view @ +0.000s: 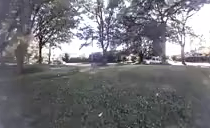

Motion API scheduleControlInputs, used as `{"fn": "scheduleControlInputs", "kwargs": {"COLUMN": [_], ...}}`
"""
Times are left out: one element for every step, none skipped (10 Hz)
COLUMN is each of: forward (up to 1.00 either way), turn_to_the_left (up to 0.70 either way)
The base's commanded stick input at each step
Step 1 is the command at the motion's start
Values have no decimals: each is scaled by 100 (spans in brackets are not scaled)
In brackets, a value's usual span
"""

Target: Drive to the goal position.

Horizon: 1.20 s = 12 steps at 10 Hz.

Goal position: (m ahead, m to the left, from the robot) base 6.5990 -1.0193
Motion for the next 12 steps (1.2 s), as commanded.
{"fn": "scheduleControlInputs", "kwargs": {"forward": [100,100,100,100,100,100,100,100,100,100,100,100], "turn_to_the_left": [0,0,-2,-34,-40,-40,-40,0,0,0,0,0]}}
